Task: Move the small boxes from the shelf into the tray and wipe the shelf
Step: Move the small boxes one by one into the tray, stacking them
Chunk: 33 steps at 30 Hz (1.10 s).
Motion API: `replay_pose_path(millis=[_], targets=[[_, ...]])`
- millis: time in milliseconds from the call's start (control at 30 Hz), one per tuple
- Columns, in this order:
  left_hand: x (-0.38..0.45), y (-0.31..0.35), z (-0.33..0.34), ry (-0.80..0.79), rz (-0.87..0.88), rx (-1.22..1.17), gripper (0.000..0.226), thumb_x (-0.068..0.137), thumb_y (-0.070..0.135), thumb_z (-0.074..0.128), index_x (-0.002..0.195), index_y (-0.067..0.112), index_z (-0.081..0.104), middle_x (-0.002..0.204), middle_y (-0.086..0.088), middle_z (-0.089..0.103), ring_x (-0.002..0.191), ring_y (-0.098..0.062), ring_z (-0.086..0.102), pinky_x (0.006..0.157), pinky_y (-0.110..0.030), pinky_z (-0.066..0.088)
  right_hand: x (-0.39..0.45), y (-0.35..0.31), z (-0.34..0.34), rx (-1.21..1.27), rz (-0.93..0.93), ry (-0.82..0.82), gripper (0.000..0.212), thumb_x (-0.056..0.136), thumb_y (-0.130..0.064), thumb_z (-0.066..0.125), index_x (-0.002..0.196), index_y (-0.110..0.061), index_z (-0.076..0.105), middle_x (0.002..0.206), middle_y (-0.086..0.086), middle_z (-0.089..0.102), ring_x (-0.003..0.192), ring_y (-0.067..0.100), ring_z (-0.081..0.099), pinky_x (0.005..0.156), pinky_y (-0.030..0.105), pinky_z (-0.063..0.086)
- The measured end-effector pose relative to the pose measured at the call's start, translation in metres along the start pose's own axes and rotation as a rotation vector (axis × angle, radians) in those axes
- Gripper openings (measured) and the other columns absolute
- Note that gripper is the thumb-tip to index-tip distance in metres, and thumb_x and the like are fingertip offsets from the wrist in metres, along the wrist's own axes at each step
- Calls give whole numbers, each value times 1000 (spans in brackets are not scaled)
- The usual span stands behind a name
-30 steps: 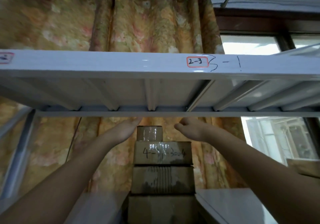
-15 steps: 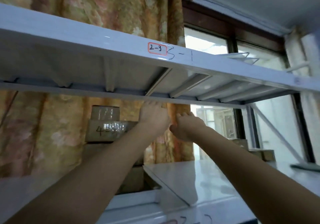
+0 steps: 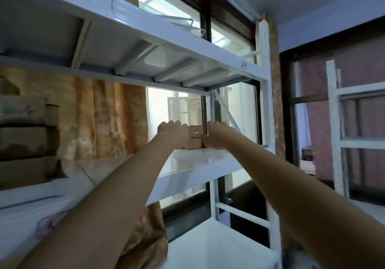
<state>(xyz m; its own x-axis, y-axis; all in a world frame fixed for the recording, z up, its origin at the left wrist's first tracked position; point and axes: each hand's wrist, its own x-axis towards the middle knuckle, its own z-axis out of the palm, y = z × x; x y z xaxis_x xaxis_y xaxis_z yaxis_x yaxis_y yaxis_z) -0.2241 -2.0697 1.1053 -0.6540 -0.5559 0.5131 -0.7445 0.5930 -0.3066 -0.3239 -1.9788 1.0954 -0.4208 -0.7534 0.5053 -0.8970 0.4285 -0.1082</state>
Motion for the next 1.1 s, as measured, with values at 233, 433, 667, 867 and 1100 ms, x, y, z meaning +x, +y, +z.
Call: replay_pose_path(millis=[233, 433, 667, 867, 1100], targets=[[37, 53, 31, -122, -81, -194, 48, 96, 33, 40, 140, 16, 41, 140, -10, 43, 122, -30, 47, 86, -35, 41, 1, 87, -1, 6, 130, -11, 55, 98, -31, 39, 145, -5, 26, 144, 17, 41, 130, 35, 39, 101, 45, 38], [65, 71, 44, -279, -116, -246, 58, 96, 43, 35, 147, 17, 31, 153, -14, 24, 137, -37, 29, 109, -48, 33, 14, 130, 16, 37, 172, -76, 53, 99, -32, 39, 142, -4, 27, 141, 17, 43, 127, 35, 42, 102, 45, 40], [122, 83, 58, -241, -67, -182, 52, 92, 37, 43, 138, 13, 45, 141, -8, 46, 124, -30, 48, 102, -38, 42, 53, 160, 41, -12, 115, -46, 54, 98, -37, 39, 140, -5, 31, 137, 17, 47, 122, 34, 48, 99, 45, 44], [171, 111, 69, -164, -52, -60, 47, 97, 31, 40, 139, 10, 40, 140, -11, 39, 127, -29, 42, 98, -38, 39, 116, 175, 56, -69, 64, -47, 51, 98, -30, 44, 141, -7, 31, 137, 16, 47, 120, 31, 49, 96, 40, 43], [232, 132, 76, -378, 16, 40, 52, 94, 30, 51, 142, 12, 41, 143, -8, 41, 126, -26, 47, 79, -32, 38, 183, 188, 79, -139, 46, -92, 54, 98, -37, 38, 142, -7, 28, 142, 18, 41, 126, 33, 43, 100, 42, 40]])
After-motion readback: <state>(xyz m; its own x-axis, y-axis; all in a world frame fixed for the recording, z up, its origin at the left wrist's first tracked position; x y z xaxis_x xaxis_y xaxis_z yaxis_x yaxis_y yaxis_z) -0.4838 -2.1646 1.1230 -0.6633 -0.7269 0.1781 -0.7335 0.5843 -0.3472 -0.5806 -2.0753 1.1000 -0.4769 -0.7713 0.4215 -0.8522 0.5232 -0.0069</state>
